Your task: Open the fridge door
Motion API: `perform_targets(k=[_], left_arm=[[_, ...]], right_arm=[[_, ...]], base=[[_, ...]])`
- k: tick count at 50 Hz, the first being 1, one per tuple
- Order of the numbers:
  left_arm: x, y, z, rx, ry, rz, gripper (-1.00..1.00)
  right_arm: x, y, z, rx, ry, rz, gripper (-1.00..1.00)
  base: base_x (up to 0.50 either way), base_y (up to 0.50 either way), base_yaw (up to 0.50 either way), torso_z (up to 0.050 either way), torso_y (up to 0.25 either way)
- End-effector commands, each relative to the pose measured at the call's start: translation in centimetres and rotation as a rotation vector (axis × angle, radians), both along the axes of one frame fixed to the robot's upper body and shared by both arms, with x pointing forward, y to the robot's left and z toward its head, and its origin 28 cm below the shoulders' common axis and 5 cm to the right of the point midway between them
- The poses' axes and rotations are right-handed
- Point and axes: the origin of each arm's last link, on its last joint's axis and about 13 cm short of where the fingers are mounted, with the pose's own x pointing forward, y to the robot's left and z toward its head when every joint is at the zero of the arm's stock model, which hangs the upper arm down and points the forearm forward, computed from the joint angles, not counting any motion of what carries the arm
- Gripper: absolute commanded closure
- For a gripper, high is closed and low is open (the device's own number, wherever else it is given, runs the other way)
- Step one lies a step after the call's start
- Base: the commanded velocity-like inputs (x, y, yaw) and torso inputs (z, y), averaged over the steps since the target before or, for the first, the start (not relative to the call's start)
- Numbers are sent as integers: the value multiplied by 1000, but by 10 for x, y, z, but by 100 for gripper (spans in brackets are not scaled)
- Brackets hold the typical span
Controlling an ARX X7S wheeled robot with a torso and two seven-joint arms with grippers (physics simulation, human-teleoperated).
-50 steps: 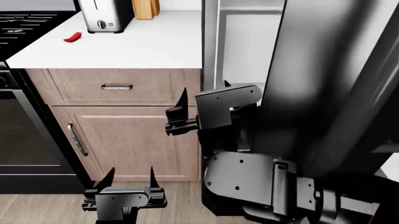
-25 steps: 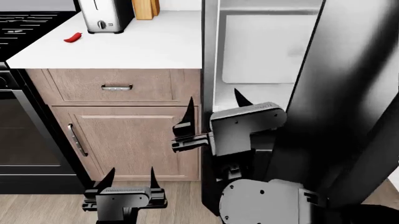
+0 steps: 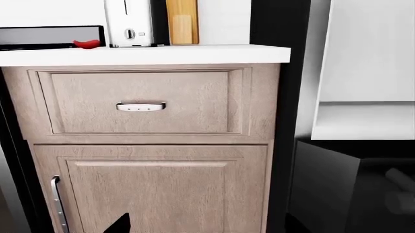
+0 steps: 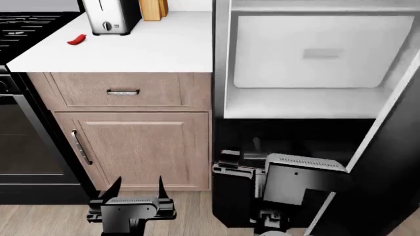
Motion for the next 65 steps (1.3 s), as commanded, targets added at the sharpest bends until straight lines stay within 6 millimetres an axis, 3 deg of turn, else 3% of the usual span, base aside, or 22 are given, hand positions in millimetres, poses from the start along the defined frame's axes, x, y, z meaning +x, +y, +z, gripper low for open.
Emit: perform_targets(k=[1,25,38,65], left_arm=[[0,0,1,-2,-1,-2,-100],[0,0,1,1,-2,-1,-100],[0,0,0,0,-3,-1,-100],[-1,-1,1,10,-6,-2,-100]], right_arm=[[-14,-15,-27,11,66,-308,-100],[-34,-36,-29,56,41,-432,-100],[-39,-45,-42,92,26,-529,-100],[-60,-82,-55,118,30,-747,-100]], base=[[0,0,0,0,0],[0,0,0,0,0],[0,0,0,0,0],[0,0,0,0,0]])
